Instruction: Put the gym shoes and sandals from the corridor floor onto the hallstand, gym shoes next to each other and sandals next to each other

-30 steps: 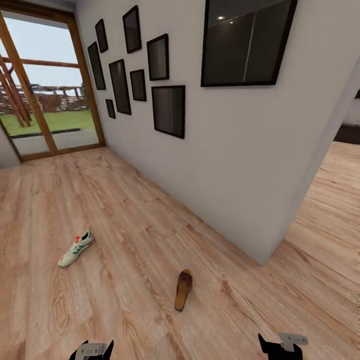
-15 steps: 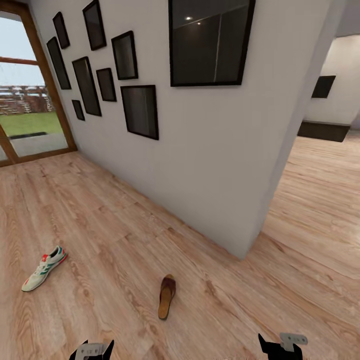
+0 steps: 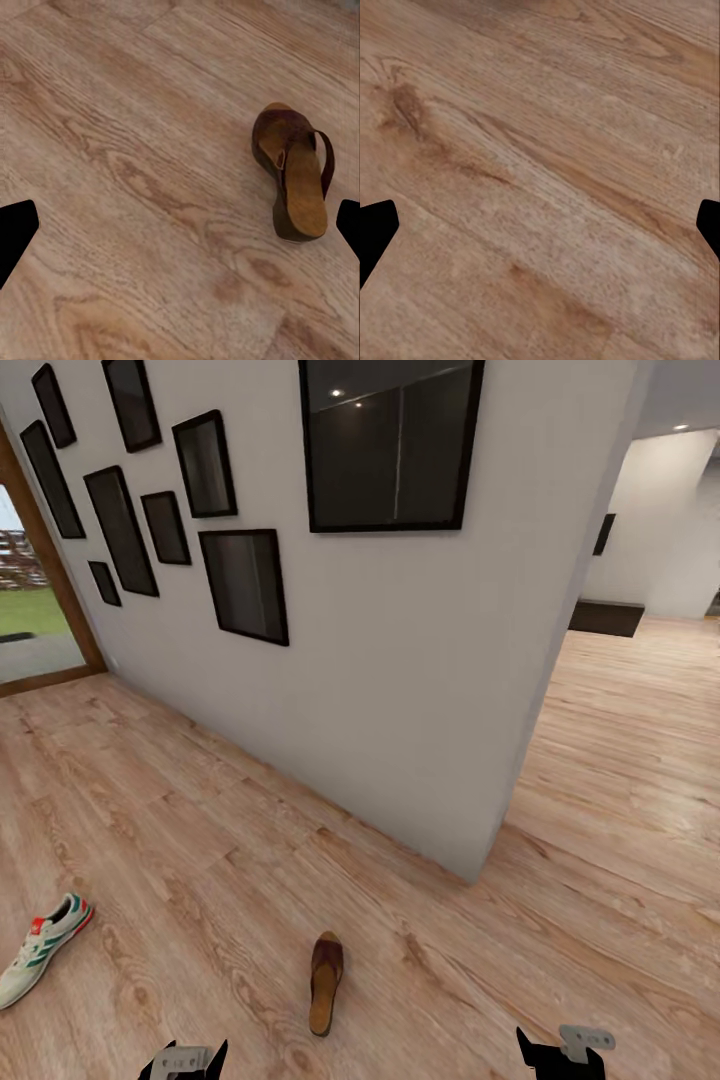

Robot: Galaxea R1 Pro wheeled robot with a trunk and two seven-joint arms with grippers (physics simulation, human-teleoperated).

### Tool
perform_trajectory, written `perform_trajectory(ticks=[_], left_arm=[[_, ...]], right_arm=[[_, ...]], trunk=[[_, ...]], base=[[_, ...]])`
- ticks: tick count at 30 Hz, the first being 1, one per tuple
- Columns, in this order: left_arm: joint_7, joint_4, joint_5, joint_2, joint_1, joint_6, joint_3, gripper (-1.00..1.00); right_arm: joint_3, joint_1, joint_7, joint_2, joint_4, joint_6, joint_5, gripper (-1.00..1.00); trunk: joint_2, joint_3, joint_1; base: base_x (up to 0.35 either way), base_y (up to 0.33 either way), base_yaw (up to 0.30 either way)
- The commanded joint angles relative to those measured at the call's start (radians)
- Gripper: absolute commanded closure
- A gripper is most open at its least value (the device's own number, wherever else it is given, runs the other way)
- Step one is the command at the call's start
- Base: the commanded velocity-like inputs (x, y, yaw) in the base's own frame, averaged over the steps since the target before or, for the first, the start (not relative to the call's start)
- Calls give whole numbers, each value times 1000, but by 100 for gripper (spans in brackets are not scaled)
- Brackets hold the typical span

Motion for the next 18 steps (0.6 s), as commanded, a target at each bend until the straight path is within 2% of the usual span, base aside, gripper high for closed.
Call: perform_trajectory(ticks=[1, 5, 18], left_arm=[[-10, 1, 10, 0, -1, 0, 3, -100], [-10, 1, 10, 0, -1, 0, 3, -100], [-10, 1, 6, 0, -1, 0, 3, -100]], right_arm=[[-8, -1, 9, 0, 1, -3, -1, -100], [-8, -1, 8, 0, 1, -3, -1, -100], [-8, -1, 9, -5, 1, -4, -1, -100]], trunk=[[0, -1, 0], [0, -1, 0], [0, -1, 0]], base=[[214, 193, -34], [89, 72, -12], [7, 5, -1]])
